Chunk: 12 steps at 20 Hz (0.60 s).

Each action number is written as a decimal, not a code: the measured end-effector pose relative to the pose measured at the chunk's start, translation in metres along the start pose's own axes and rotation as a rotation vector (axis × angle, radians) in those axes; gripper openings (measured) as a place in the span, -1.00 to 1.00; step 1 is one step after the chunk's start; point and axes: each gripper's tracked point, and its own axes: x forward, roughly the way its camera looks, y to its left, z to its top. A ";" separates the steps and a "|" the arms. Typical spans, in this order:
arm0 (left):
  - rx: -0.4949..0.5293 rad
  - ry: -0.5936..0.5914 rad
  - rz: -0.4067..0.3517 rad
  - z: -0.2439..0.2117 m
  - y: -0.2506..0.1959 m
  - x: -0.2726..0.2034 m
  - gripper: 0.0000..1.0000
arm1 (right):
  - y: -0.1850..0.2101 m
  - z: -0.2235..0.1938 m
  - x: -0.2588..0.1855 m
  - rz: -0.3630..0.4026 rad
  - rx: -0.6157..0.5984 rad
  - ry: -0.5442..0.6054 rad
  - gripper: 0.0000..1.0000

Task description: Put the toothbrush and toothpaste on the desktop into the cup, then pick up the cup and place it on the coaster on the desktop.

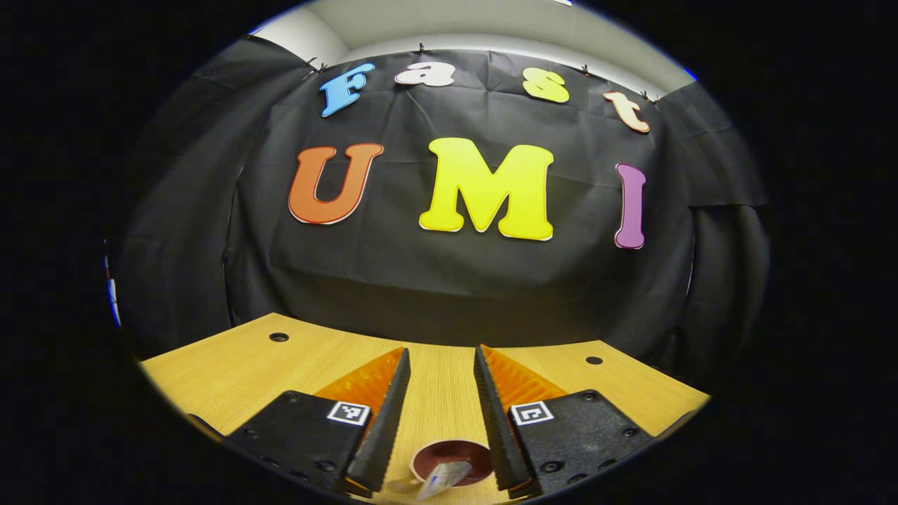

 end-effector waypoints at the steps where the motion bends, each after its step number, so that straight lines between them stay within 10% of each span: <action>1: 0.005 0.012 0.001 -0.003 0.002 0.001 0.28 | 0.000 0.000 0.000 0.002 -0.003 0.001 -1.00; 4: 0.004 0.030 0.003 -0.005 0.006 -0.003 0.65 | 0.007 -0.001 0.002 0.009 -0.017 0.001 -1.00; 7: 0.002 0.008 0.010 0.001 0.012 -0.010 0.43 | 0.012 0.002 0.002 0.015 -0.034 -0.007 -1.00; 12: 0.021 -0.058 0.049 0.022 0.033 -0.032 0.88 | 0.039 0.020 0.009 0.059 -0.091 -0.032 -1.00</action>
